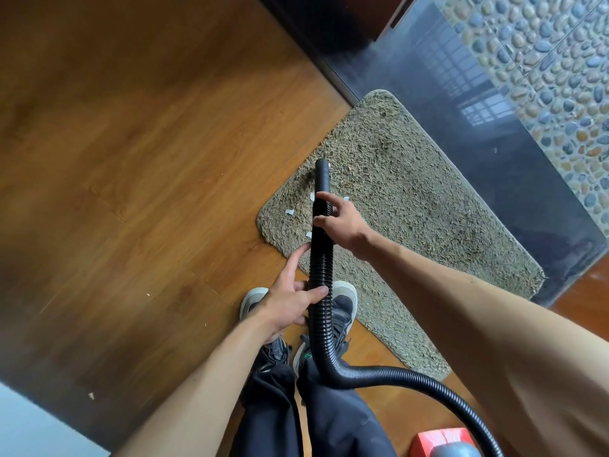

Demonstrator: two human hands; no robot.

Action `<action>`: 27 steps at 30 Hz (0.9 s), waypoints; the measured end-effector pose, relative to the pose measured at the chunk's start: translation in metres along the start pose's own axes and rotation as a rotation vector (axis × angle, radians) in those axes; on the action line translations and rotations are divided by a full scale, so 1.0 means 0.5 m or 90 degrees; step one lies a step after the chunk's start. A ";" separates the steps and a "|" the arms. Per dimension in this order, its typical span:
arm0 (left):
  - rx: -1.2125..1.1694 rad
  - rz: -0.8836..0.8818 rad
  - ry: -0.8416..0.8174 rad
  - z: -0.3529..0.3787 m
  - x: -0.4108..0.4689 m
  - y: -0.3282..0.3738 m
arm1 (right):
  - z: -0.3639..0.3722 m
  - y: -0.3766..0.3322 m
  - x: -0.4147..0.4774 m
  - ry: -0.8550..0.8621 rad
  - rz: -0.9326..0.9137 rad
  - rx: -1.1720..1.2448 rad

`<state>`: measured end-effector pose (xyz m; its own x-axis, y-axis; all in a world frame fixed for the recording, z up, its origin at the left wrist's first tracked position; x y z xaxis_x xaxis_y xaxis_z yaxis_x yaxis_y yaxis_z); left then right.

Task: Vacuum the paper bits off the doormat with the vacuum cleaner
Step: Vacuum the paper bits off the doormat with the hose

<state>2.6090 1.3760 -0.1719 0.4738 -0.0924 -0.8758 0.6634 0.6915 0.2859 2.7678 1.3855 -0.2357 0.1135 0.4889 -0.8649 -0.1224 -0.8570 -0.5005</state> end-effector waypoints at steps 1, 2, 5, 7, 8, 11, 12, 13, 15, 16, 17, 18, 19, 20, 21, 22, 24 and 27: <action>0.001 0.000 -0.004 0.003 0.003 0.003 | -0.005 0.003 -0.002 0.003 0.003 0.005; 0.005 0.000 -0.009 0.007 0.005 0.004 | -0.011 0.007 -0.003 0.008 0.005 0.011; 0.018 -0.002 -0.020 0.022 0.008 0.004 | -0.023 0.021 -0.016 0.014 0.014 0.019; 0.023 -0.002 -0.022 0.027 0.008 -0.001 | -0.023 0.028 -0.022 0.012 0.019 0.034; 0.024 -0.002 -0.022 0.028 0.006 -0.004 | -0.022 0.031 -0.023 0.011 0.022 0.036; 0.004 -0.005 -0.021 0.022 -0.003 -0.015 | -0.010 0.031 -0.023 0.005 0.027 0.026; -0.003 -0.004 -0.018 0.018 -0.006 -0.018 | -0.002 0.029 -0.021 0.003 0.027 0.022; -0.006 -0.002 -0.015 0.014 -0.010 -0.020 | 0.005 0.025 -0.019 0.001 0.025 0.013; -0.014 0.002 -0.005 0.005 -0.017 -0.024 | 0.021 0.015 -0.014 -0.005 0.020 -0.014; -0.021 0.002 0.002 0.000 -0.020 -0.026 | 0.028 0.012 -0.010 -0.011 0.018 -0.024; -0.030 0.001 0.008 -0.004 -0.023 -0.029 | 0.035 0.008 -0.009 -0.019 0.018 -0.030; -0.040 0.001 0.012 -0.008 -0.025 -0.033 | 0.042 0.005 -0.008 -0.027 0.017 -0.035; -0.051 0.000 0.012 -0.010 -0.026 -0.036 | 0.046 0.003 -0.007 -0.033 0.016 -0.046; -0.060 -0.001 0.012 -0.011 -0.028 -0.039 | 0.049 0.001 -0.006 -0.037 0.015 -0.054; -0.066 -0.001 0.011 -0.011 -0.029 -0.041 | 0.052 -0.001 -0.007 -0.042 0.015 -0.055; -0.069 0.001 0.010 -0.011 -0.029 -0.042 | 0.053 0.000 -0.006 -0.044 0.016 -0.051; -0.068 0.003 0.008 -0.009 -0.029 -0.042 | 0.051 0.002 -0.009 -0.043 0.011 -0.048; -0.057 0.000 0.002 0.000 -0.027 -0.041 | 0.039 0.018 -0.018 -0.031 0.014 -0.016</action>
<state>2.5890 1.3632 -0.1659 0.4723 -0.0898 -0.8768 0.6081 0.7533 0.2505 2.7464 1.3766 -0.2329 0.0629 0.4768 -0.8768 -0.0997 -0.8711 -0.4809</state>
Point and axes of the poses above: each hand's wrist, its own x-axis towards the middle knuckle, its own z-axis out of the palm, y = z × x, the point moved 6 cm from there along x, towards the middle knuckle, and after that the axes turned 9 degrees about -y, right-handed, at the moved point
